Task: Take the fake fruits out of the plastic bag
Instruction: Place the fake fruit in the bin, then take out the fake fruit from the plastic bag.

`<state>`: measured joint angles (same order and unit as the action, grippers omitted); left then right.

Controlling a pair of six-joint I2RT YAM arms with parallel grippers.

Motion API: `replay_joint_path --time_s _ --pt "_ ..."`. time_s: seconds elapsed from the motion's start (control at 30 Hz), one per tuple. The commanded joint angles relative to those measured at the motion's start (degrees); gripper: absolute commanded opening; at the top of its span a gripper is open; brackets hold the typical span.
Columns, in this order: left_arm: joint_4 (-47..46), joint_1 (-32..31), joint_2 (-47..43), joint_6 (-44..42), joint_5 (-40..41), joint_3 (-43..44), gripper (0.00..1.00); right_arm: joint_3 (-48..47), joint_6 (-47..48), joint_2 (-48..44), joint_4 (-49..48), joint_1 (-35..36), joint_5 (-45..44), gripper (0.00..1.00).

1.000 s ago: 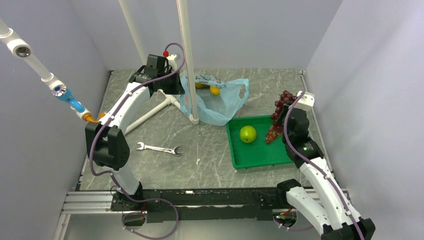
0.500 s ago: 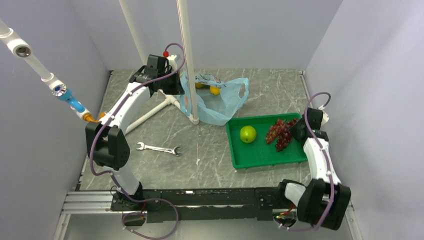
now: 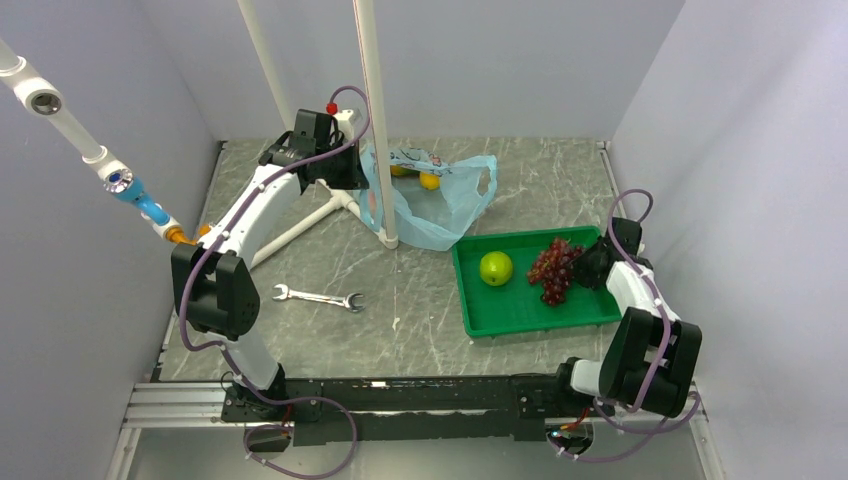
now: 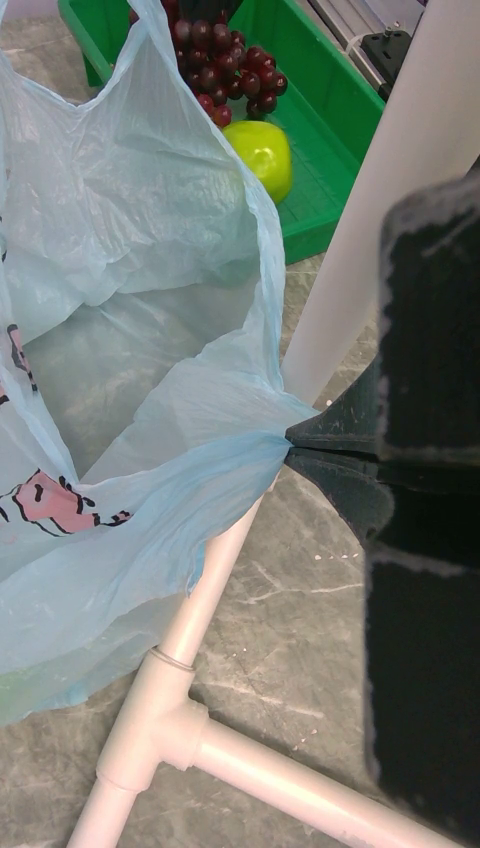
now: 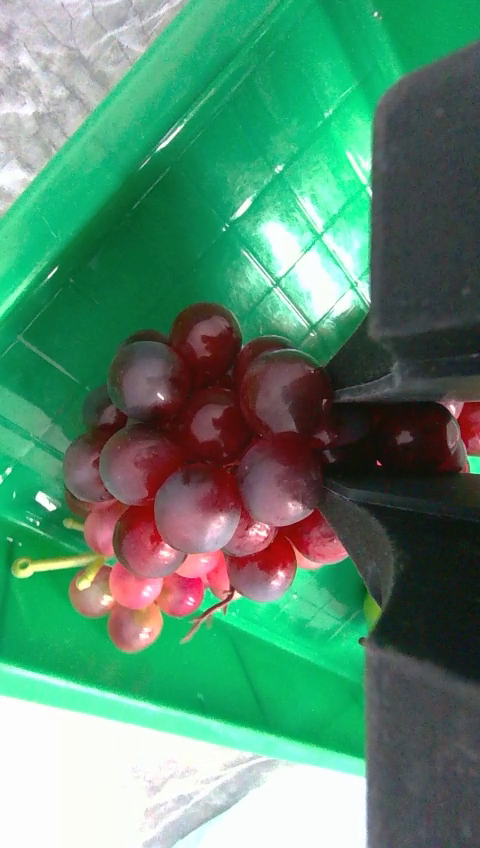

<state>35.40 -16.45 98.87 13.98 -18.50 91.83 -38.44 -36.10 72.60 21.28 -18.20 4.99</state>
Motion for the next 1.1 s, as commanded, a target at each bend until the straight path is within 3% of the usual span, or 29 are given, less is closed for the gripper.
replay_joint_path --time_s 0.0,0.47,0.63,0.73,1.07 --pt "-0.14 -0.69 0.11 -1.96 0.04 1.68 0.0 -0.41 0.16 1.53 -3.86 -0.22 -0.07 0.26" --pt "0.02 -0.69 0.85 -1.78 -0.46 2.04 0.0 -1.33 1.55 -7.54 -4.21 -0.05 -1.84 0.86" --pt "0.14 -0.69 1.21 -1.68 -0.57 2.16 0.0 -2.58 3.44 -12.86 -3.78 4.51 -4.49 0.88" --pt "0.02 -0.68 1.13 -1.7 -0.36 1.96 0.0 -4.77 5.31 -15.26 -3.6 11.18 -9.53 0.88" --pt "0.07 -0.69 1.13 -1.83 0.03 1.95 0.0 -11.56 12.62 -15.6 -14.65 36.42 -6.48 0.88"
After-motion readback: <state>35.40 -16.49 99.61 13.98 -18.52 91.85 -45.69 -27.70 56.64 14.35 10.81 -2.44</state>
